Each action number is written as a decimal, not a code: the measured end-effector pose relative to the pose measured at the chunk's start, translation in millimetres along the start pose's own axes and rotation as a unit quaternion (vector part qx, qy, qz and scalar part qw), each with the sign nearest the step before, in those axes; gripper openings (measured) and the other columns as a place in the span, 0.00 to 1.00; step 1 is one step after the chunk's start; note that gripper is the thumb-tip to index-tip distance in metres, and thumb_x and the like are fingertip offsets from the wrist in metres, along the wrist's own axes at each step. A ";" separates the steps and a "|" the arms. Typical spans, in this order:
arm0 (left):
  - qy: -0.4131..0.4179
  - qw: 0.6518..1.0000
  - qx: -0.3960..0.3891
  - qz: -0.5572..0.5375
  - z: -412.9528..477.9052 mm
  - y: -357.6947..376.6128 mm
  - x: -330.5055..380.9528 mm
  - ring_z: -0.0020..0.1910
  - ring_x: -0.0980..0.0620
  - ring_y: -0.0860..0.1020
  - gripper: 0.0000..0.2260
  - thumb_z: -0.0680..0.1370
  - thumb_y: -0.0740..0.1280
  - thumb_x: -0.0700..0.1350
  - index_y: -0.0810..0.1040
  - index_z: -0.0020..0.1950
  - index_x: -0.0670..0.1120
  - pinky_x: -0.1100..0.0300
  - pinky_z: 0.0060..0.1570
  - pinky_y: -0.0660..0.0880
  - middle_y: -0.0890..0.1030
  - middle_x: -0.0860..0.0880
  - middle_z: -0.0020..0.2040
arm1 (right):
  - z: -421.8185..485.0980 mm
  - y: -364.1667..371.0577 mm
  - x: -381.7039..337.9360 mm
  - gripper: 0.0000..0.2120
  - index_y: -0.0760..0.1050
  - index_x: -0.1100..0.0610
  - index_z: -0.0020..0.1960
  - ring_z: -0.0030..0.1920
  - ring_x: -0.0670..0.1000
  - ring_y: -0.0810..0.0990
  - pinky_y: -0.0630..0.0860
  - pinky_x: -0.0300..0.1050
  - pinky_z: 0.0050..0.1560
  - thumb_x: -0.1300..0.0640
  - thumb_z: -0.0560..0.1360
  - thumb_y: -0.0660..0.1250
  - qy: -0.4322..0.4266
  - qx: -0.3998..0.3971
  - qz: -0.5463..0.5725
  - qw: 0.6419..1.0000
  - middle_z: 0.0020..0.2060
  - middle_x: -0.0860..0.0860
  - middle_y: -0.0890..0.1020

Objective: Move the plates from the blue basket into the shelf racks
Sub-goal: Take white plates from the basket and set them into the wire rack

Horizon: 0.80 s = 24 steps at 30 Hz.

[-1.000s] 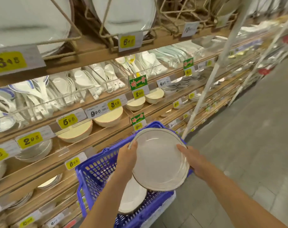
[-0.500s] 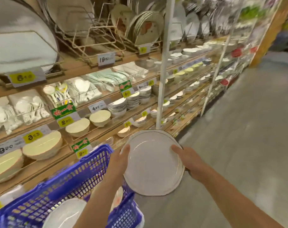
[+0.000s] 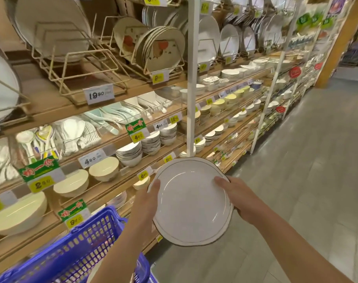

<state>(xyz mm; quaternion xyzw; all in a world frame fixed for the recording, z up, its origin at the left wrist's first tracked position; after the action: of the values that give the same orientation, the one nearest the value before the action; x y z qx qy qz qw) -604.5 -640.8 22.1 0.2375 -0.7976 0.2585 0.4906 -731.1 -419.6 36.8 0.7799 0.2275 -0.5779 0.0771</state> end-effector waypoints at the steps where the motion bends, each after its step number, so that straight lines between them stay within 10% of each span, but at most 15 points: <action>1: 0.000 1.000 0.003 -0.003 9.6 0.6 6.1 0.47 0.46 0.81 0.17 0.78 0.60 0.62 0.72 0.54 0.49 0.52 0.44 0.78 0.81 0.46 0.50 | 11.8 1.6 -6.3 0.13 0.78 0.55 0.60 0.50 0.56 0.84 0.81 0.54 0.53 0.50 0.81 0.61 -0.002 0.000 0.002 1.000 0.51 0.54 0.84; 5: -0.001 1.000 0.020 -0.017 49.9 -1.7 31.5 0.57 0.42 0.79 0.25 0.78 0.59 0.63 0.71 0.68 0.48 0.41 0.59 0.75 0.79 0.43 0.61 | 61.8 13.0 -38.0 0.13 0.78 0.53 0.60 0.53 0.54 0.83 0.77 0.57 0.59 0.49 0.80 0.61 -0.025 -0.012 -0.005 1.000 0.53 0.52 0.84; 11: 0.076 0.992 0.052 -0.091 90.8 -34.4 88.5 0.49 0.46 0.82 0.13 0.80 0.60 0.57 0.79 0.56 0.52 0.41 0.56 0.77 0.84 0.51 0.48 | 119.2 52.9 -104.3 0.12 0.81 0.53 0.55 0.46 0.51 0.85 0.80 0.47 0.47 0.49 0.80 0.61 -0.082 -0.059 -0.011 0.995 0.45 0.49 0.87; 15: 0.084 0.983 0.102 -0.131 103.8 -76.2 109.2 0.54 0.46 0.81 0.21 0.78 0.63 0.60 0.74 0.65 0.51 0.46 0.52 0.79 0.81 0.50 0.57 | 140.9 93.8 -148.3 0.09 0.81 0.53 0.49 0.39 0.47 0.85 0.79 0.38 0.35 0.50 0.79 0.64 -0.125 -0.108 0.018 0.986 0.39 0.47 0.86; 20: 0.136 0.961 0.175 -0.164 101.0 -125.9 138.8 0.48 0.47 0.83 0.11 0.79 0.65 0.52 0.80 0.59 0.51 0.54 0.45 0.78 0.85 0.49 0.49 | 156.6 143.8 -193.7 0.10 0.82 0.52 0.49 0.46 0.54 0.85 0.81 0.56 0.52 0.50 0.79 0.63 -0.166 -0.161 0.027 0.972 0.43 0.51 0.87; 24: 0.163 0.940 0.210 -0.215 85.8 -140.8 142.7 0.48 0.46 0.84 0.11 0.76 0.67 0.45 0.79 0.58 0.50 0.53 0.43 0.79 0.86 0.48 0.48 | 162.4 170.0 -225.4 0.12 0.82 0.54 0.50 0.44 0.55 0.86 0.82 0.53 0.45 0.50 0.80 0.62 -0.209 -0.200 0.058 0.955 0.42 0.53 0.86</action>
<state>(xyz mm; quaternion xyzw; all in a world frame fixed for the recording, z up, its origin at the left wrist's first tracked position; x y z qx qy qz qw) -629.9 -820.2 143.5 0.4558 -0.5638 0.3435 0.5970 -847.8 -692.0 171.6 0.6220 0.2714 -0.6653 0.3111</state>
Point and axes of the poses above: each hand's wrist, its own z-axis towards the middle knuckle, its own y-axis out of the palm, x = y × z, the point moved 8 cm from there along z, towards the middle knuckle
